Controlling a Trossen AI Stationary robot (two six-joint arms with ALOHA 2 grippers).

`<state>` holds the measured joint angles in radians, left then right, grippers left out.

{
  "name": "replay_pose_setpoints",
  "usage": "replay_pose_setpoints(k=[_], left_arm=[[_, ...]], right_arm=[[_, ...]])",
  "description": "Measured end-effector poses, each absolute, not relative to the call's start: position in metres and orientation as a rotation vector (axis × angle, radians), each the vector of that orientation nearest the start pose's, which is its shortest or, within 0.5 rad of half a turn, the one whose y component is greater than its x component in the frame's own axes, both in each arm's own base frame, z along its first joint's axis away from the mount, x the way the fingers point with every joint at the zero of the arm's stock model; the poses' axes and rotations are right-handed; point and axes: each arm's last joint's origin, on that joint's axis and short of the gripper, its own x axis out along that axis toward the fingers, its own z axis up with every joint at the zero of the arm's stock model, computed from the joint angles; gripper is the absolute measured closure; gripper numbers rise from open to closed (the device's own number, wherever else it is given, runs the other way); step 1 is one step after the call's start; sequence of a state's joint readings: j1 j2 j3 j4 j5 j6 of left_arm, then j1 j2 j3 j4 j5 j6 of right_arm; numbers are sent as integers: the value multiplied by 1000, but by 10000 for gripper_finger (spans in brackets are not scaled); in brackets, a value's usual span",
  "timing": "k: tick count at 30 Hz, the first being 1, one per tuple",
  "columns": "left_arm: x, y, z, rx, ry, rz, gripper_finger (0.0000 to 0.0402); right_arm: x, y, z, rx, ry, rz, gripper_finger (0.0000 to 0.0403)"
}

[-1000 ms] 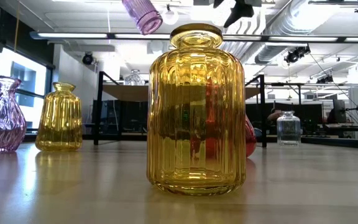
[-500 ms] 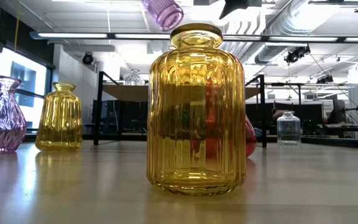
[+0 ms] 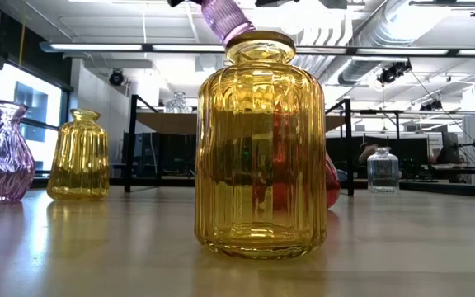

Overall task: Sort vases onto shelf
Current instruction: Put the top violet vase on the shelf

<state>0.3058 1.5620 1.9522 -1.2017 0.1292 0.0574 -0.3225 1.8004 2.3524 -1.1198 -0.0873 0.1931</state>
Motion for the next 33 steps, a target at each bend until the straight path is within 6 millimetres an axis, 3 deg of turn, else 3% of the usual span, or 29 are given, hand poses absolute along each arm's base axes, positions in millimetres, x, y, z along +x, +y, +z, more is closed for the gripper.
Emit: replay_pose_setpoints(k=[6, 14, 33], left_arm=[[271, 92, 448, -137, 785, 171, 279], [271, 96, 449, -144, 768, 172, 279], [271, 96, 449, -145, 761, 174, 279]], right_arm=[[333, -100, 481, 160, 570, -125, 27], [358, -95, 460, 41, 632, -65, 27], [393, -88, 424, -33, 734, 8, 38]])
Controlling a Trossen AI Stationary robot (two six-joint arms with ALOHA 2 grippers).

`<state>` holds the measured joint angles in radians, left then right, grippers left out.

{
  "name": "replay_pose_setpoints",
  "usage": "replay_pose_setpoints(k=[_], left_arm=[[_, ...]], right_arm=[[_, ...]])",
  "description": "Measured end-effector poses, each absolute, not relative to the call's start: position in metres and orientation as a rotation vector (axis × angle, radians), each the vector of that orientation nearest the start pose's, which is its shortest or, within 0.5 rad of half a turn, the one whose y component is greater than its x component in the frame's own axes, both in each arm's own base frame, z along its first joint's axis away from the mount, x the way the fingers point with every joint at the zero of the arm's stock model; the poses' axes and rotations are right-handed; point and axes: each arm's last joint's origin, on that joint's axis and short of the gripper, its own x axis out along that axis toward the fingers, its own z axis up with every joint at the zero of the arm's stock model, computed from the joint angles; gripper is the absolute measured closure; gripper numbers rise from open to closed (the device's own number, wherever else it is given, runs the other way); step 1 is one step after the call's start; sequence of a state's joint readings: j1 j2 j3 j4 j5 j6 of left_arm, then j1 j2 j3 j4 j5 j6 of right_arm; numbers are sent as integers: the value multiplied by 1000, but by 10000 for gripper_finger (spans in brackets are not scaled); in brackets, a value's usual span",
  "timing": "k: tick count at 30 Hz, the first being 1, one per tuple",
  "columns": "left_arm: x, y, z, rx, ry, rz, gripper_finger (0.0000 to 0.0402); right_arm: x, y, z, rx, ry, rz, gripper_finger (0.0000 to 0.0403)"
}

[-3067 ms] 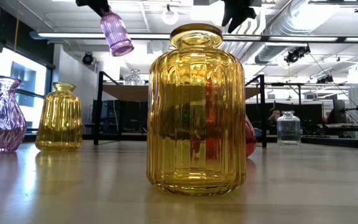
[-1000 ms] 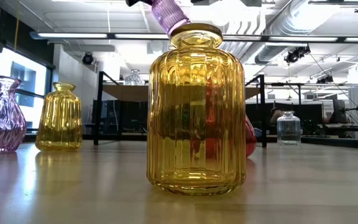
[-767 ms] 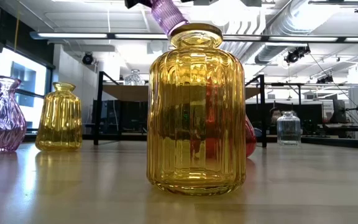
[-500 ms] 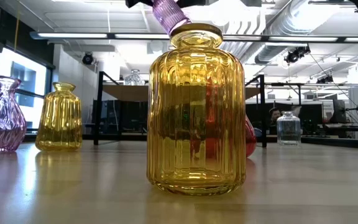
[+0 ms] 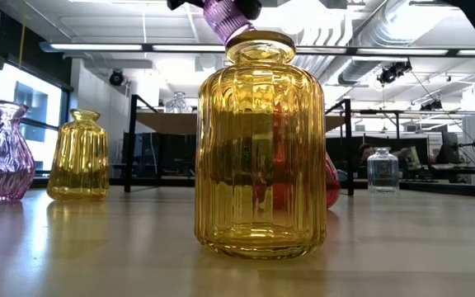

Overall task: Sort vases onto shelf
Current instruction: Put the top violet vase on the shelf

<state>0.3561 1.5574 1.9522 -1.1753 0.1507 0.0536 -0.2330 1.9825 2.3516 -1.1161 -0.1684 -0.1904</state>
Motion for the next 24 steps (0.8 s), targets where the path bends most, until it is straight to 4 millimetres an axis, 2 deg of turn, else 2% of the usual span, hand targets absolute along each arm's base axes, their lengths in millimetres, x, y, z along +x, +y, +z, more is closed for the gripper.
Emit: replay_pose_setpoints(k=[14, 20, 24], left_arm=[[271, 96, 449, -144, 763, 176, 279], [271, 96, 449, -141, 763, 175, 277], [271, 96, 449, -141, 762, 175, 260]], right_arm=[[394, -88, 423, -59, 742, -9, 159], [394, -88, 423, -62, 745, -26, 159], [394, -87, 423, -44, 747, -37, 159]])
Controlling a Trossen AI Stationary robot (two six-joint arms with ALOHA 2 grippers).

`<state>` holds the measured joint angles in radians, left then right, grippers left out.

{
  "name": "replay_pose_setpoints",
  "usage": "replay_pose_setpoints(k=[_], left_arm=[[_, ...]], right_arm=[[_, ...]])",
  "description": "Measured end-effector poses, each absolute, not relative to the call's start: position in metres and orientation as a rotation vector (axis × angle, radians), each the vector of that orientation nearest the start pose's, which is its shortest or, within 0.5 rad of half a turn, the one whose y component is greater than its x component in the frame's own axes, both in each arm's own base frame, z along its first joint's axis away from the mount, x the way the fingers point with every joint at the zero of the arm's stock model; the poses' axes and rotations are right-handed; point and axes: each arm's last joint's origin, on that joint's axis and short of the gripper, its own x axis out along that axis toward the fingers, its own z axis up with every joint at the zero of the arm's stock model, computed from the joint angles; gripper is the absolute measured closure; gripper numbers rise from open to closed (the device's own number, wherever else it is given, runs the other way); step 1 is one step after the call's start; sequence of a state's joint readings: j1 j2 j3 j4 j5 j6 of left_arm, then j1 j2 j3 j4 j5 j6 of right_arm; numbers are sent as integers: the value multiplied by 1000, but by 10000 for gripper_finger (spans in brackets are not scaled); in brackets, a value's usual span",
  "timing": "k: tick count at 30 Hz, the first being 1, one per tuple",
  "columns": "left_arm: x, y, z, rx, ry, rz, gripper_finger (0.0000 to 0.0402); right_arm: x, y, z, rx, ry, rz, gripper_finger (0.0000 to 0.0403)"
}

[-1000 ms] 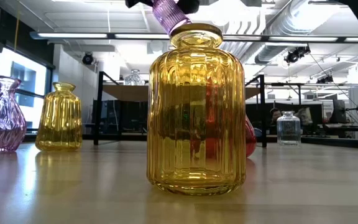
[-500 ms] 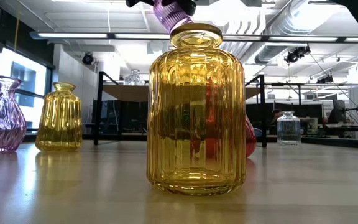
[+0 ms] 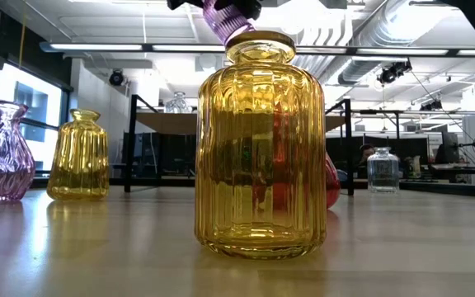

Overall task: Sort vases onto shelf
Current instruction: Put the top violet vase on the shelf

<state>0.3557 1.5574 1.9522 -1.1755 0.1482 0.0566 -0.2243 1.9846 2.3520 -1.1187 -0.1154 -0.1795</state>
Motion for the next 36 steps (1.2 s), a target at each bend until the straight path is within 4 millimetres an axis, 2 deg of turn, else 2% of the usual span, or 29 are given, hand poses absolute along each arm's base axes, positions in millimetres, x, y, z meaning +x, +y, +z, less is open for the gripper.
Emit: replay_pose_setpoints(k=[11, 16, 23, 32, 36], left_arm=[[271, 97, 449, -116, 764, 175, 213], [264, 99, 449, -101, 803, 242, 205], [242, 100, 459, -118, 793, 302, 204], [215, 91, 471, -126, 781, 316, 204], [205, 87, 471, -134, 813, 313, 204]], right_arm=[[394, -82, 422, 16, 775, -138, 159], [390, -83, 424, 51, 773, -180, 159], [374, -87, 443, 47, 712, -257, 159], [346, -112, 479, 31, 529, -457, 157], [340, -120, 486, 32, 461, -492, 157]])
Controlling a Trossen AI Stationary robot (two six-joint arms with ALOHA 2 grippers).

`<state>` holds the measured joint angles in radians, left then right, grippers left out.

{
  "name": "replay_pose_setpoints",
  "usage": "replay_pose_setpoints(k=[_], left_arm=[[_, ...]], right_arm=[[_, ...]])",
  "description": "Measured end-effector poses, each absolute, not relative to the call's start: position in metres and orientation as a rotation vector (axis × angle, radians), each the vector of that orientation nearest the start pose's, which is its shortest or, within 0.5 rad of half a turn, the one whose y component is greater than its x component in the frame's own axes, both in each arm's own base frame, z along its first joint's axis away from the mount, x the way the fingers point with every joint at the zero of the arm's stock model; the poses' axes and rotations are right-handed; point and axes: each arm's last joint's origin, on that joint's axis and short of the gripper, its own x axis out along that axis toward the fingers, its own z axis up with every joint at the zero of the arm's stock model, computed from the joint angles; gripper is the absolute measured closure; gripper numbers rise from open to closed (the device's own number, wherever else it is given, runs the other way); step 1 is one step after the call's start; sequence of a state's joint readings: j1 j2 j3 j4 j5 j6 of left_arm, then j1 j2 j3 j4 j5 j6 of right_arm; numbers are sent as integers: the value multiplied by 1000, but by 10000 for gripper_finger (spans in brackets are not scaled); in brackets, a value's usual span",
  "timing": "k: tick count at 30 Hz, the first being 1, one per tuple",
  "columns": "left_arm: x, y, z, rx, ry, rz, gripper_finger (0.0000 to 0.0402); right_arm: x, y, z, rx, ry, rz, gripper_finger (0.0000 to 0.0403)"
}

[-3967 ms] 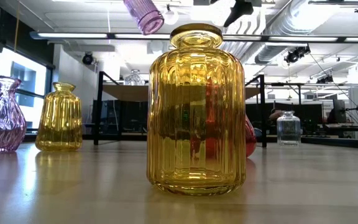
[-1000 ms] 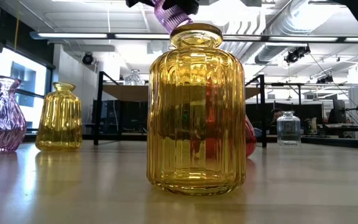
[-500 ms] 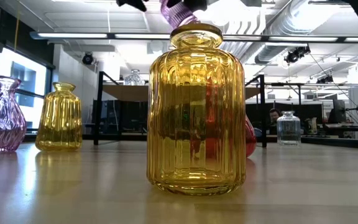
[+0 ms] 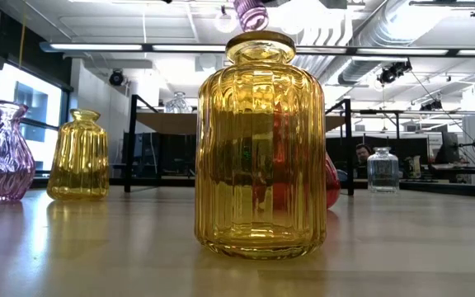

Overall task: Sort vases onto shelf
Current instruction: Put the top violet vase on the shelf

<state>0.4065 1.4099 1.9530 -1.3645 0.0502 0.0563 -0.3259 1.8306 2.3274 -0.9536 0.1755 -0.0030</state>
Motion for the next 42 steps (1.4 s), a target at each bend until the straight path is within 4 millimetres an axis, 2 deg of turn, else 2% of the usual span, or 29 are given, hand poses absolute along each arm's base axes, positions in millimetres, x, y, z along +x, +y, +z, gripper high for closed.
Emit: replay_pose_setpoints(k=[4, 12, 17, 23, 27, 32, 37, 42], left_arm=[[199, 84, 471, -141, 838, 311, 204], [193, 82, 470, -147, 866, 310, 204], [193, 82, 470, -145, 873, 317, 204], [193, 82, 470, -147, 872, 319, 204], [193, 82, 470, -147, 871, 320, 204], [193, 82, 471, -143, 863, 324, 204], [195, 83, 472, -159, 839, 335, 204], [195, 83, 472, -160, 838, 335, 204]], right_arm=[[341, -125, 480, 43, 451, -527, 157], [348, -131, 457, 63, 456, -569, 156], [333, -134, 448, 86, 415, -572, 156], [309, -136, 426, 144, 289, -548, 156], [299, -127, 400, 170, 193, -532, 155], [301, -109, 360, 185, 91, -534, 155], [304, -89, 324, 126, 30, -661, 155], [299, -80, 299, 124, -47, -774, 155]])
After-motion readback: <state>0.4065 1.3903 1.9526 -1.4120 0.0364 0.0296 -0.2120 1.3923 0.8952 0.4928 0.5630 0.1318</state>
